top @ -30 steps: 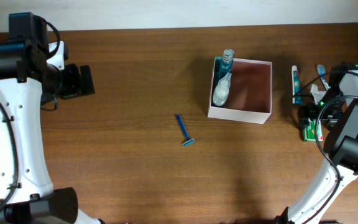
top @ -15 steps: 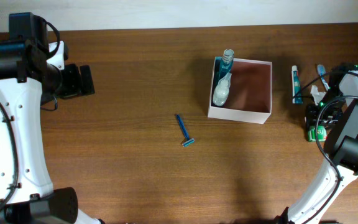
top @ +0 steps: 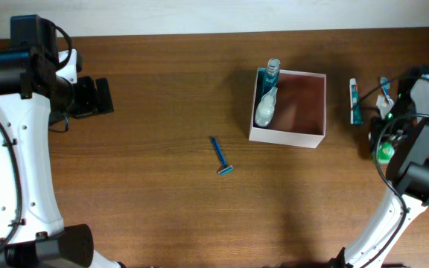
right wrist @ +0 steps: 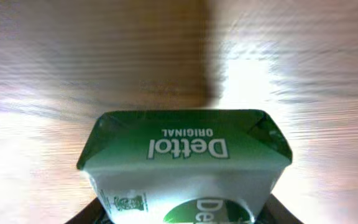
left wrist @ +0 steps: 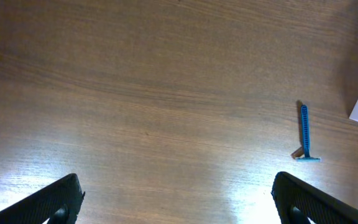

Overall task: Pack container
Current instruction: 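Close the right gripper on the green Dettol soap box, then carry the Dettol box into the pink box and release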

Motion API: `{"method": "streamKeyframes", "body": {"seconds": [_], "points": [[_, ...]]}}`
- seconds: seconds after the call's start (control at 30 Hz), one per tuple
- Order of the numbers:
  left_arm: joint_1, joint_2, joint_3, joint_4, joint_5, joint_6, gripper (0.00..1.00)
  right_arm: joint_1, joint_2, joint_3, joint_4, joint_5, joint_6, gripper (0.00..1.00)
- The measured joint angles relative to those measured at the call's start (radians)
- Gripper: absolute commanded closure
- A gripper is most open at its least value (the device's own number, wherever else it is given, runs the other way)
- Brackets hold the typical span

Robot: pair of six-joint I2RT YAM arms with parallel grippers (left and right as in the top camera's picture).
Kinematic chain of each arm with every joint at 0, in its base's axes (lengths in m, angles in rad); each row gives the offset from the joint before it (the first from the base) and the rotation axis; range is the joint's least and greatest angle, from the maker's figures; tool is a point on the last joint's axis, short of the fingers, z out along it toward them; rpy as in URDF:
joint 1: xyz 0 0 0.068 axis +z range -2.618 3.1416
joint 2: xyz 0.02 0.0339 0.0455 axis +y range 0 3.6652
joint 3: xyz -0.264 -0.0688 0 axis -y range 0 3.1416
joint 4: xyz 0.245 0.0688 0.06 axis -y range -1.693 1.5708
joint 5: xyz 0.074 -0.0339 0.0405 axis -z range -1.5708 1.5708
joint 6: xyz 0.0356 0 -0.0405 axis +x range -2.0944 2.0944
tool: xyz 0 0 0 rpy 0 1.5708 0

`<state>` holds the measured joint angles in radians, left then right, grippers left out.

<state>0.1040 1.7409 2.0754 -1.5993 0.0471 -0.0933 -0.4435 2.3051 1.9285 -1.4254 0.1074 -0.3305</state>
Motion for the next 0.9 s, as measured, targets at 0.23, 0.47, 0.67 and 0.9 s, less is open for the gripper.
{"method": "streamKeyframes", "body": {"seconds": [0.23,0.47,0.67,0.9], "points": [[0.0,0.0,0.0,0.0,0.0,0.0,0.01,0.137,0.0,0.346,-0.16,0.0,0.121,0.57],[0.0,0.0,0.0,0.0,0.0,0.0,0.01,0.315,-0.001,0.458,-0.16,-0.095,0.257,0.58],[0.0,0.0,0.0,0.0,0.0,0.0,0.01,0.439,0.0,0.458,-0.093,-0.134,0.347,0.58],[0.0,0.0,0.0,0.0,0.0,0.0,0.01,0.481,0.0,0.458,-0.058,-0.143,0.439,0.57]]}}
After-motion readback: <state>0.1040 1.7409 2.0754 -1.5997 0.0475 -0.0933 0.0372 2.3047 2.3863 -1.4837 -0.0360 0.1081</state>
